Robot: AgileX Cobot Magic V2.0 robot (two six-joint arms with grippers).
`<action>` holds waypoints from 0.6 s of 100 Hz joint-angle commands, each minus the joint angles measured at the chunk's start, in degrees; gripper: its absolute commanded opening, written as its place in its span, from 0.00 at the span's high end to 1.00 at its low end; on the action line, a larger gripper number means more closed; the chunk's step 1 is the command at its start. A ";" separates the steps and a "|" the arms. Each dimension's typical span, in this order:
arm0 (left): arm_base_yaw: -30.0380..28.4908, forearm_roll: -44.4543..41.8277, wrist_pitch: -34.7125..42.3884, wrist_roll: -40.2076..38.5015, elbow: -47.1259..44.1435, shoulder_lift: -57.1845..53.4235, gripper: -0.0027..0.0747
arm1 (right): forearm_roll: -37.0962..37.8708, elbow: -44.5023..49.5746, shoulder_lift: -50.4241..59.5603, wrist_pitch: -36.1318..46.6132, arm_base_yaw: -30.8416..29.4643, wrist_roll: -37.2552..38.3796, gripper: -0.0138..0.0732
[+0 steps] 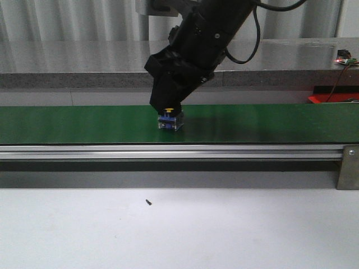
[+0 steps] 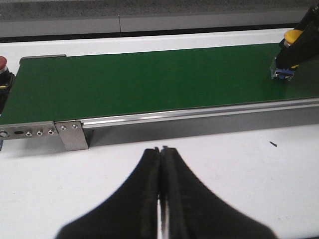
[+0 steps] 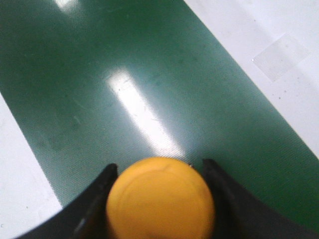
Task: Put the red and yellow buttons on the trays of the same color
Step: 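Close the right gripper on the yellow button, then carry the yellow button with the right gripper and release it in the yellow tray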
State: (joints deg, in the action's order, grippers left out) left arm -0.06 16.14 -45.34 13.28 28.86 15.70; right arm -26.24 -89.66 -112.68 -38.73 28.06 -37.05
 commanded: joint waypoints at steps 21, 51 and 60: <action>0.53 1.21 4.02 -0.18 1.45 0.70 0.99 | -1.98 -2.14 3.53 1.40 -0.16 -0.16 0.73; 0.53 1.21 4.02 -0.18 1.45 0.70 0.99 | -1.98 2.53 8.31 -1.24 -3.02 1.11 0.73; 0.53 1.21 4.02 -0.18 1.45 0.70 0.99 | -2.04 6.00 10.94 -0.11 -4.85 1.16 0.73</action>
State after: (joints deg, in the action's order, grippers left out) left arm -0.06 16.14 -45.34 13.28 28.76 15.70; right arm -26.46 -84.51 -107.39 -41.35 25.10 -36.18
